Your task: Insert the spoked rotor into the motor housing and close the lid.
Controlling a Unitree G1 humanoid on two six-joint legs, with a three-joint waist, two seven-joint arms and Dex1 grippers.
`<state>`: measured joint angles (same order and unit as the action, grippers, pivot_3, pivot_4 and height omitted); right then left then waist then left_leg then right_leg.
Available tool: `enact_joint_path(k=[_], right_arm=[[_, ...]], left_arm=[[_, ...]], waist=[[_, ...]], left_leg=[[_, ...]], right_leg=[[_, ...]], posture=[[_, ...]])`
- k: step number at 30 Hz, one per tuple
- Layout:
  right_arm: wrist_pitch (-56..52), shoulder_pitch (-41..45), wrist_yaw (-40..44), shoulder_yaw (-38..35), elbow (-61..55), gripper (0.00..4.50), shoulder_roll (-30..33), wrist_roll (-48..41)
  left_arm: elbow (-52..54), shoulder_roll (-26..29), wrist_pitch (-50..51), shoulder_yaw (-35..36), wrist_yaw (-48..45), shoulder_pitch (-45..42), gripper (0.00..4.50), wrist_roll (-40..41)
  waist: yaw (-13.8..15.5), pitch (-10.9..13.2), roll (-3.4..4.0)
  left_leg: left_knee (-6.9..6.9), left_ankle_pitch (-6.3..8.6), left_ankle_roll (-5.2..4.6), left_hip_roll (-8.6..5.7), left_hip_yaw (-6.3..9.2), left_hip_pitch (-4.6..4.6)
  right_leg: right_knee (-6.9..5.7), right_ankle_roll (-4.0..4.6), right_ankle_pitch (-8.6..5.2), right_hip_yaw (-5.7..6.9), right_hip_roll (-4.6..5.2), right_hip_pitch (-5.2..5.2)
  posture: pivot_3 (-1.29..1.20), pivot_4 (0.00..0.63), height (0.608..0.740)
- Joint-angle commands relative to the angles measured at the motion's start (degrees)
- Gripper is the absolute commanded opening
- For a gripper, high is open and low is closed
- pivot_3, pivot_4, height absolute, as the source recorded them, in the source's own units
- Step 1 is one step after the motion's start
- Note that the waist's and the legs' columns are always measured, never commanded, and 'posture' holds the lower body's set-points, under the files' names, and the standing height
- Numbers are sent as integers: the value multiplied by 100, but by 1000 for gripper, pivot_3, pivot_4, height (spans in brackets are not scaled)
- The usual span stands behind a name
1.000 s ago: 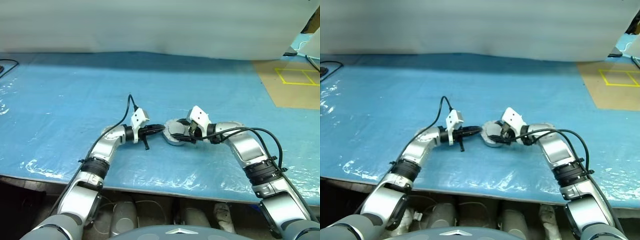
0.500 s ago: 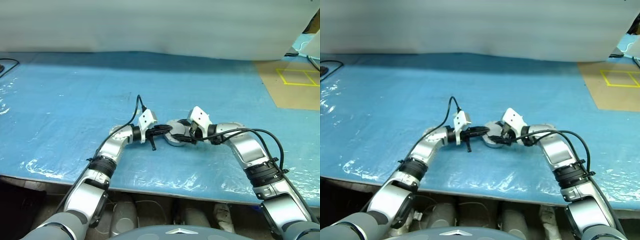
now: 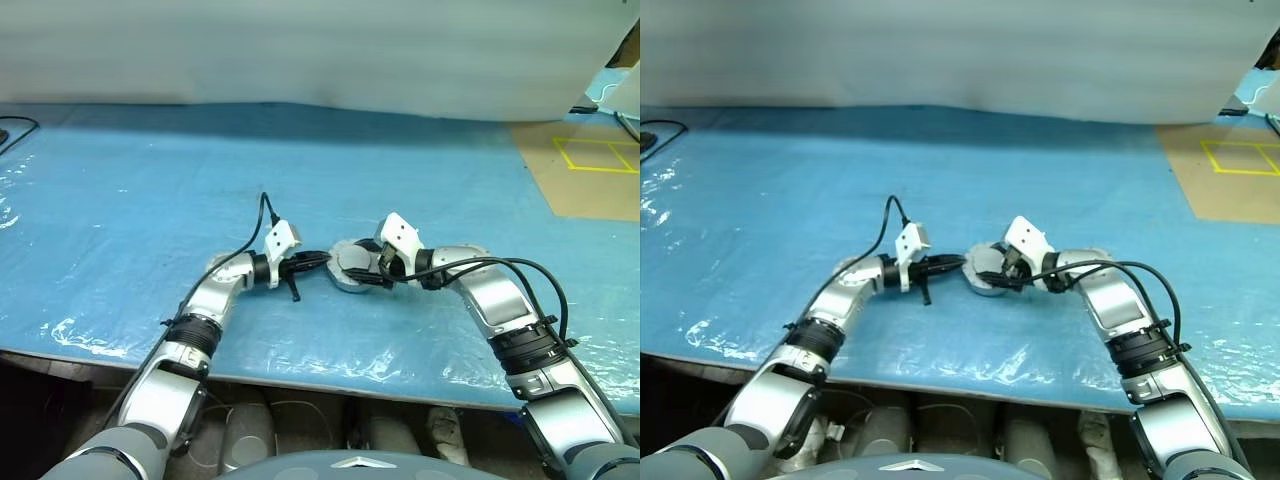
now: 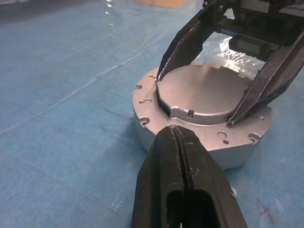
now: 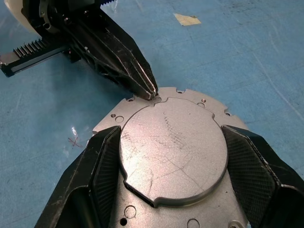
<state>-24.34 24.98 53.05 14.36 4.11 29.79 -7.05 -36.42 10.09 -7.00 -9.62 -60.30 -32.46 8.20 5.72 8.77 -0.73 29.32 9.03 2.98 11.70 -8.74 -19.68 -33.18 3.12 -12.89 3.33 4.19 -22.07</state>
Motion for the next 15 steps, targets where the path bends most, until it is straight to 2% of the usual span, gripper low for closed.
enact_joint_path(k=[1,4,6,9,11,15], right_arm=[[-372,-310,-145,260,425,2978,130,343],[-292,-357,-113,246,364,2978,148,316],[-67,-411,-74,229,293,3714,159,302],[-141,-439,-39,157,201,4487,128,184],[-379,-405,-34,54,5,4487,89,32],[-142,-242,-203,-391,-349,4487,-47,-251]], left_arm=[[39,-44,46,-119,-63,24,28,-56],[-91,27,22,-136,-4,22,28,-178],[-112,65,-18,-142,-38,46,0,-194],[-109,85,-40,-149,-51,56,0,-187],[-113,91,-50,-157,-51,50,0,-183],[-131,97,-60,-167,-49,43,0,-191]], waist=[[-1,0,1],[1,-1,1],[3,-1,1],[-4,-1,1],[-2,-1,1],[6,0,2]], left_leg=[[0,0,0,0,0,1],[-2,0,0,0,1,1],[-2,0,0,0,2,0],[-7,0,0,0,3,-1],[-8,0,0,0,2,-1],[-9,0,0,0,1,-2]], right_leg=[[0,0,0,0,0,0],[1,0,0,0,0,1],[4,-1,0,0,0,2],[11,-1,0,0,0,1],[12,-1,0,0,0,1],[12,-1,1,1,0,-12]], posture=[[0,150,740],[0,150,740],[0,150,740],[0,150,740],[0,150,740],[0,150,740]])
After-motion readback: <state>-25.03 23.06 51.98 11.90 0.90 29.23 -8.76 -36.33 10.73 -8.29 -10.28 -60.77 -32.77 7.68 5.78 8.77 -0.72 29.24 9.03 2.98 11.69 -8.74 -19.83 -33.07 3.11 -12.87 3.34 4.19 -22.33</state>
